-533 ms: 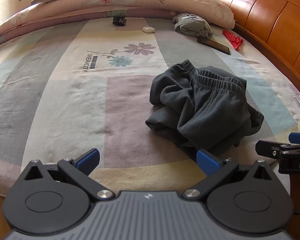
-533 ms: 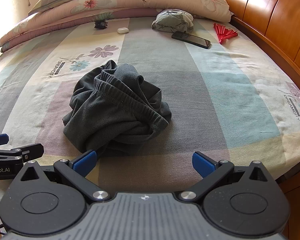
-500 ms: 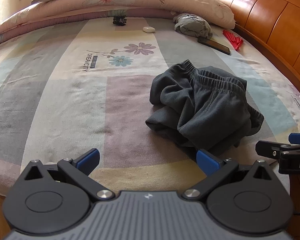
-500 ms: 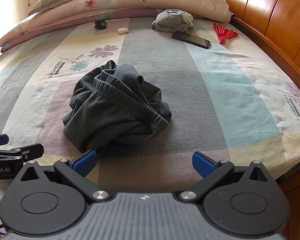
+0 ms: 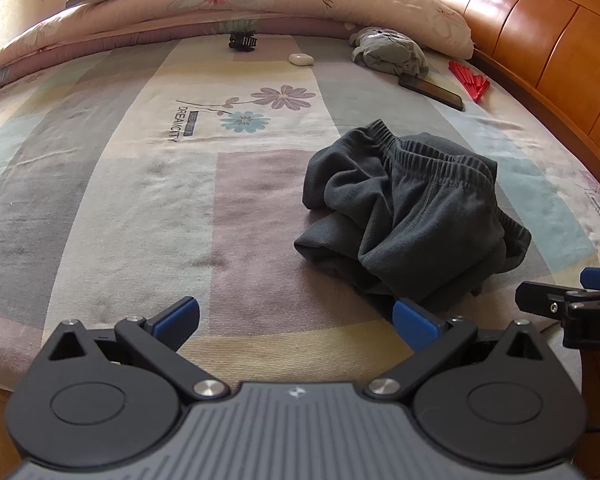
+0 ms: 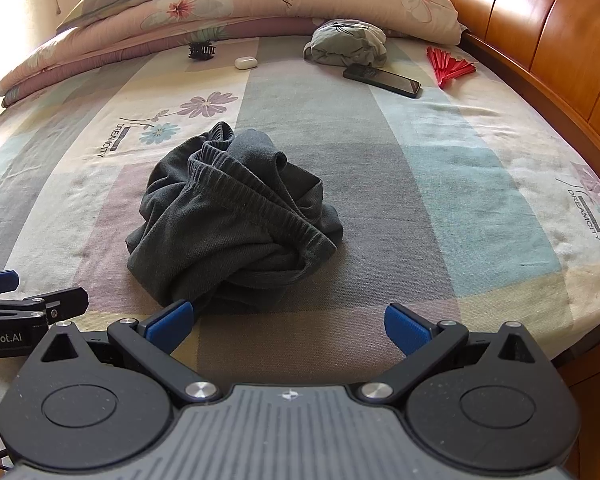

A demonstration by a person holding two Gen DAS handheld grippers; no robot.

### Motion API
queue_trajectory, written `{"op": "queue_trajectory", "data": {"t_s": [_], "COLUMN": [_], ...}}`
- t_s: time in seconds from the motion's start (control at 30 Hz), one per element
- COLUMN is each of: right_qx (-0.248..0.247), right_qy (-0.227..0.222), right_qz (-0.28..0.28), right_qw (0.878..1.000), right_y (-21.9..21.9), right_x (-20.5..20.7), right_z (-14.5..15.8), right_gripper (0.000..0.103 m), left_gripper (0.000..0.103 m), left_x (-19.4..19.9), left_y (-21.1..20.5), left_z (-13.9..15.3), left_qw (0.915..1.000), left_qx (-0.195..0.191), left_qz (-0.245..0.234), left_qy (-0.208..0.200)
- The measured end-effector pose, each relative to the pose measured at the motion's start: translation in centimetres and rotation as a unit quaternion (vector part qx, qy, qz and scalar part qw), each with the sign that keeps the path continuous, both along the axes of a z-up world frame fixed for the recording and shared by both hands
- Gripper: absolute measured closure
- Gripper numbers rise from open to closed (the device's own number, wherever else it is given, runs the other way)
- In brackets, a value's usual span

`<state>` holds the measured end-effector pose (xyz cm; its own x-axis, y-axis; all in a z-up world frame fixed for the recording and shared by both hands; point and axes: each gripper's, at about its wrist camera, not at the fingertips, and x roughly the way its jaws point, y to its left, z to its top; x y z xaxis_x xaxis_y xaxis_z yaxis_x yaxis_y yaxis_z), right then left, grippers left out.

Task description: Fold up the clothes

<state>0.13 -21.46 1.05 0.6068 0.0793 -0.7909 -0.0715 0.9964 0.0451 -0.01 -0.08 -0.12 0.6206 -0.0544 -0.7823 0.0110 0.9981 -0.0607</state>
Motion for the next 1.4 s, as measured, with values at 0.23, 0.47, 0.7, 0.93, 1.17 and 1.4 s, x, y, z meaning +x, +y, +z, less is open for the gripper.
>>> {"op": "queue_trajectory", "data": {"t_s": [0.23, 0.47, 0.7, 0.93, 1.17, 1.4], "right_qx": [0.0, 0.001, 0.002, 0.002, 0.003, 0.003], "right_qy": [0.001, 0.001, 0.002, 0.004, 0.009, 0.015], "right_qz": [-0.001, 0.0, 0.001, 0.001, -0.001, 0.0], "right_qw": [1.0, 1.0, 1.0, 1.0, 1.0, 1.0], "right_y": [0.1, 0.0, -0.2, -0.2, -0.2, -0.3], "right_x": [0.1, 0.0, 0.1, 0.2, 0.6, 1.3], "right_z": [0.0, 0.0, 0.0, -0.2, -0.5, -0.9], "right_gripper": [0.0, 0.0, 0.0, 0.0, 0.0, 0.0], "left_gripper": [0.001, 0.001, 0.001, 0.001, 0.001, 0.001], "left_x": [0.0, 0.1, 0.1, 0.2, 0.6, 1.1], "left_y": [0.0, 0.0, 0.0, -0.1, -0.3, -0.5], "left_z": [0.0, -0.1, -0.2, -0.4, -0.5, -0.7], "left_qw": [1.0, 1.0, 1.0, 1.0, 0.9999, 0.9999], "left_qx": [0.001, 0.0, 0.001, 0.003, 0.006, 0.01], "left_qz": [-0.002, -0.004, -0.005, -0.005, -0.008, -0.01], "left_qy": [0.0, 0.001, 0.001, 0.003, 0.007, 0.01]}}
